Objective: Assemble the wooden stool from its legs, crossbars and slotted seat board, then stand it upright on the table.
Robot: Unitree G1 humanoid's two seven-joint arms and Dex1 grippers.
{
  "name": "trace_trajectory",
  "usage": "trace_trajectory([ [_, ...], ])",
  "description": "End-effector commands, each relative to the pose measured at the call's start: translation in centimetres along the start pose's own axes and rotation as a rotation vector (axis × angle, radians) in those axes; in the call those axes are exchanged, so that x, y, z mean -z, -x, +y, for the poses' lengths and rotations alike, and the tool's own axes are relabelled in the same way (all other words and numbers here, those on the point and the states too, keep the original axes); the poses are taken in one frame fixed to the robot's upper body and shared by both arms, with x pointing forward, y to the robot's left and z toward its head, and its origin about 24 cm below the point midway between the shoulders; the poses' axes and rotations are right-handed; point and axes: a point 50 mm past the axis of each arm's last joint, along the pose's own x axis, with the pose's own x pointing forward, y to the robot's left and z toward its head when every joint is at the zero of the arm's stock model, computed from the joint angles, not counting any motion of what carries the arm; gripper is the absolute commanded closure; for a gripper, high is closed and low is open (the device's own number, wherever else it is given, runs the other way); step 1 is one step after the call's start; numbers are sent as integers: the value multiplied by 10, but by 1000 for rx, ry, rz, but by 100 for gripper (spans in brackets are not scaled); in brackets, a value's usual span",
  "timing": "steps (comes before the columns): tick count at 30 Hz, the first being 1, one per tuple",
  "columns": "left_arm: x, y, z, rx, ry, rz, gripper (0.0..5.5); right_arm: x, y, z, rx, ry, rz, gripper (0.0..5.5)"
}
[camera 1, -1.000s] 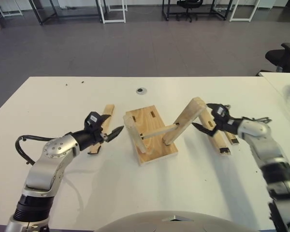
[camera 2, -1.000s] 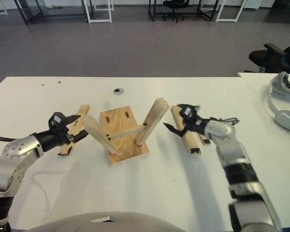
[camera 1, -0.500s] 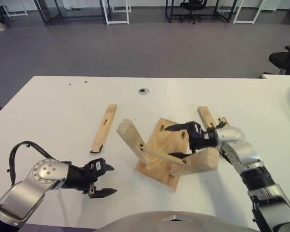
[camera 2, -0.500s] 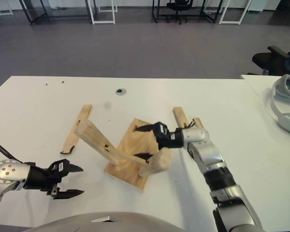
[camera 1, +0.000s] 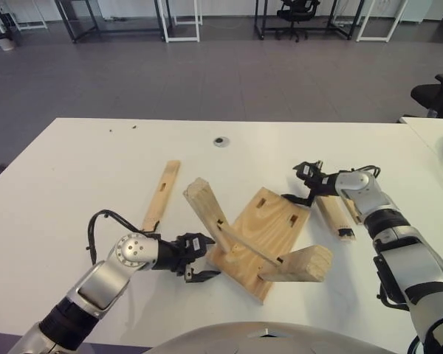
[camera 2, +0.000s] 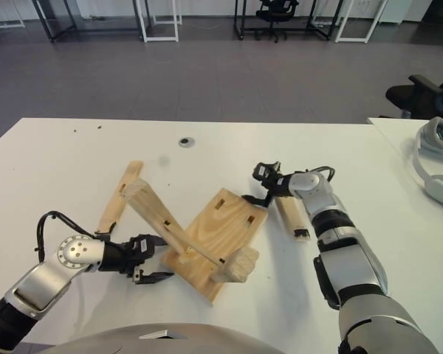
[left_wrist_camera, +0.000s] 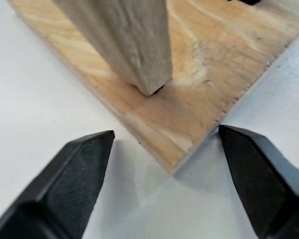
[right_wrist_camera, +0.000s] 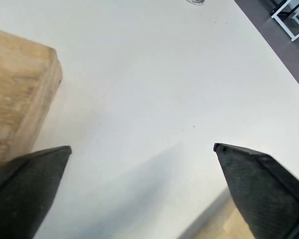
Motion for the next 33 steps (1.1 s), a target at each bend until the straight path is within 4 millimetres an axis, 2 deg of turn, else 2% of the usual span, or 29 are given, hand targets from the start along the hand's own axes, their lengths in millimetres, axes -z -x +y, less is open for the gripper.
trace_trajectory([
  [1,9,-26,85,-388,231,-6,165,10,-10,32,-132,-85,-93,13],
  [4,-3,-22,137,-564,293,-38,165,4,-10,35,-114,-65,-121,13],
  [6,-12,-5,162,-649,274,-35,165,-2,5,40,-147,-41,-146,13],
  [8,-13,7,173,-666,251,-24,165,-6,25,49,-204,-22,-146,13],
  [10,-7,13,174,-641,214,5,165,-9,40,52,-188,-19,-147,13],
  [13,-3,36,176,-655,153,-13,165,-20,42,24,37,-37,-188,13],
  [15,-6,54,166,-588,109,-77,165,-24,34,8,157,-72,-207,13],
  [17,-9,59,143,-481,55,-85,165,-19,30,1,225,-77,-160,13],
  [21,-12,49,92,-363,25,-53,165,10,36,-13,361,-35,40,13],
  [24,-15,35,64,-366,85,-74,165,12,44,-24,431,-107,18,13],
  [28,-12,13,28,-346,184,-61,165,18,45,-21,385,-119,31,13],
  [33,-23,20,2,-244,166,-28,165,26,30,-1,267,-73,82,13],
])
